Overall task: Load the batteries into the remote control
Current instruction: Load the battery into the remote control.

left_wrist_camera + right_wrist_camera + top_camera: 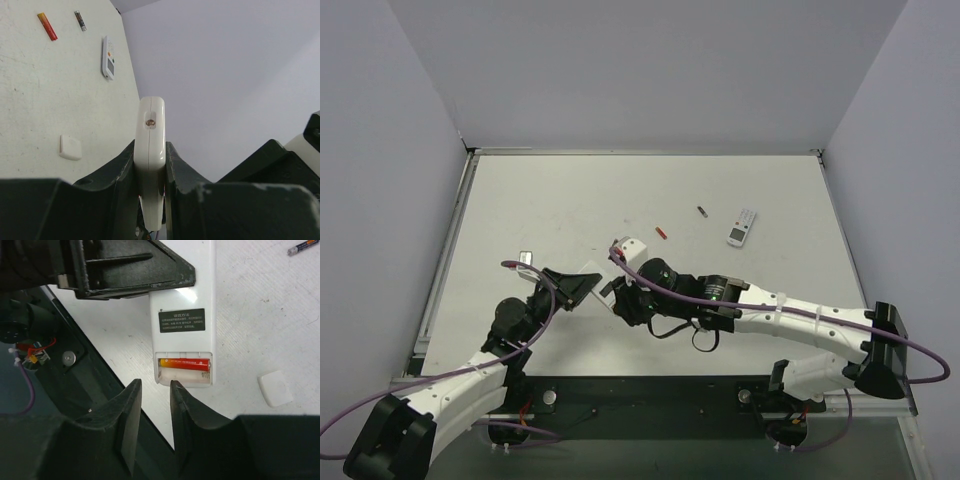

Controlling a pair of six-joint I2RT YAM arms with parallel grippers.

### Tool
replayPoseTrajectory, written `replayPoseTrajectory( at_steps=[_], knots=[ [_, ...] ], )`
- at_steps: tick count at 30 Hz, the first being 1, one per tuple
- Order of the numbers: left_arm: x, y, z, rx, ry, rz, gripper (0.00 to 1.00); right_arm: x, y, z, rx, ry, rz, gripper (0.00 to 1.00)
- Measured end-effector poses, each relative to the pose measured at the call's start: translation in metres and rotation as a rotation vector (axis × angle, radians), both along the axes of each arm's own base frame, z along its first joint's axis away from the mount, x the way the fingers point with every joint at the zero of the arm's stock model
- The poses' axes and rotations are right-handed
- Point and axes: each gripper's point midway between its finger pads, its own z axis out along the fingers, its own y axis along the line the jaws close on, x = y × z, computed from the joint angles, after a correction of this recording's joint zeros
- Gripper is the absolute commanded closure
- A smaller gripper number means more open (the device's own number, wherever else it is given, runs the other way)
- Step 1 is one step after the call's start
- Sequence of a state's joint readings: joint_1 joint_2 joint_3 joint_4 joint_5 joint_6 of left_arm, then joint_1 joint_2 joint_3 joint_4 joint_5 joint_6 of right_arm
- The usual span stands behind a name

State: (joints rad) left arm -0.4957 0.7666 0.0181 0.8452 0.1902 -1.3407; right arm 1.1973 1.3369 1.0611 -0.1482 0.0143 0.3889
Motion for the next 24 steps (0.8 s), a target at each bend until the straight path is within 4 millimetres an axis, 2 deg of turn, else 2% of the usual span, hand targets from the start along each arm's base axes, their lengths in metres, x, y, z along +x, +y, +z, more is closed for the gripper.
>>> replayPoseTrajectory(
  at_steps=[4, 9, 11, 12, 14, 16, 24],
  knots=[
    [0.001, 0.0, -0.003, 0.014, -0.001, 0.002, 1.0, 0.003, -0.009, 0.024, 0.061, -0.017, -0.009, 0.61],
    [0.001, 0.0, -0.004, 0.017, 0.001, 0.002, 1.0, 0.027, -0.029, 0.039, 0.118, -0.01, -0.081, 0.56],
    [0.001, 0.0, -0.004, 0.016, 0.002, 0.002, 1.0, 0.037, -0.037, 0.033, 0.133, 0.024, -0.114, 0.6],
    [0.001, 0.0, -0.004, 0.015, 0.002, 0.002, 1.0, 0.039, -0.039, 0.029, 0.133, 0.036, -0.122, 0.68],
    [0.001, 0.0, -0.003, 0.012, 0.003, 0.001, 1.0, 0.042, -0.045, 0.016, 0.124, 0.066, -0.139, 0.73],
    [0.001, 0.0, -0.003, 0.01, 0.004, 0.001, 1.0, 0.038, -0.046, 0.008, 0.117, 0.097, -0.13, 0.75],
    [0.001, 0.0, -0.002, -0.005, 0.016, -0.001, 1.0, 0.032, -0.027, 0.001, 0.141, 0.14, -0.062, 0.77]
  ],
)
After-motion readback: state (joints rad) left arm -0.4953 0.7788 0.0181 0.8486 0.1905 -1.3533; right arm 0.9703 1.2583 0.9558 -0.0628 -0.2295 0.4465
